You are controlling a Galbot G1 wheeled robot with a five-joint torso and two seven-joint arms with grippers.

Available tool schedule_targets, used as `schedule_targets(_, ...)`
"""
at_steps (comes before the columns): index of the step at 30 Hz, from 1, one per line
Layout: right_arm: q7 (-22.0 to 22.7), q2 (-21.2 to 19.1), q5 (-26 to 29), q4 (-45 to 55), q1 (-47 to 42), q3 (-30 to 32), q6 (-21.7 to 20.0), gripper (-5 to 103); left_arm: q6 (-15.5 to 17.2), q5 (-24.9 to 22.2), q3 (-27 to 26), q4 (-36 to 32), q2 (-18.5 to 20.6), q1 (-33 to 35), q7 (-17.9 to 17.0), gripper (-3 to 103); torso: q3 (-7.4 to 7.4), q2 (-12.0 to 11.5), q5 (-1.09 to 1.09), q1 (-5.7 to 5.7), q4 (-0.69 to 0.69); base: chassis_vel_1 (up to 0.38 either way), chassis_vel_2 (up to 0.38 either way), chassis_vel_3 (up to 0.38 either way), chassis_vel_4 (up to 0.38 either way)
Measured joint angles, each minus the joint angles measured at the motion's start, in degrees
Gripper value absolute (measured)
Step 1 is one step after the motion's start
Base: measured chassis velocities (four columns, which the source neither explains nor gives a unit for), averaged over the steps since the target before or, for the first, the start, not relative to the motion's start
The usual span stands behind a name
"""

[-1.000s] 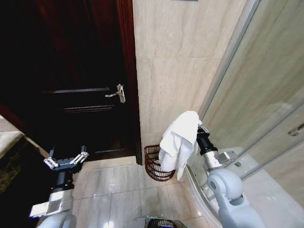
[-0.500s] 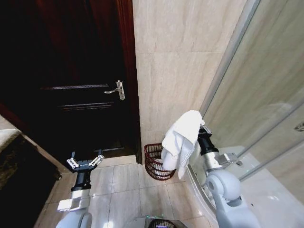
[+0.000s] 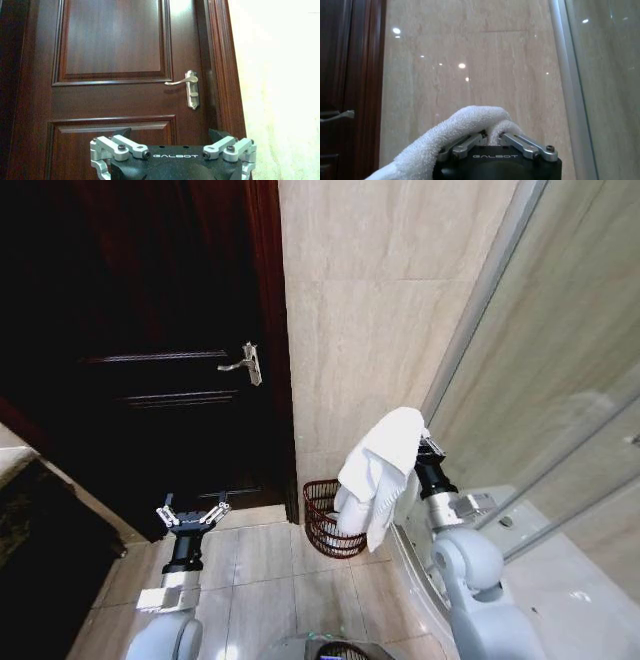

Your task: Discard the used towel into the hamper.

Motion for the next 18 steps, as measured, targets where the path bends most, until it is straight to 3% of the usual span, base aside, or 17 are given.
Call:
schedule_targets(9,0.00,0.30,0.29,-6.16,4.56,-0.90,0.34,5,-0.85,-0.25,-0.57,-0.35,-0.08,0.02,0.01,100,-1.24,-2.12,-0.01,-0.88,0.00,0.000,0.000,0.000,0.000)
schedule_targets(18,-0.65,2.38,0.34,-14.63,7.72,-1.48,5.29,5,-0.87,0.61,0.22,-0.49,-0.43,-0.07,-0.64,100,-1.45,-2.41,0.00,-0.95,0.00,0.000,0.000,0.000,0.000)
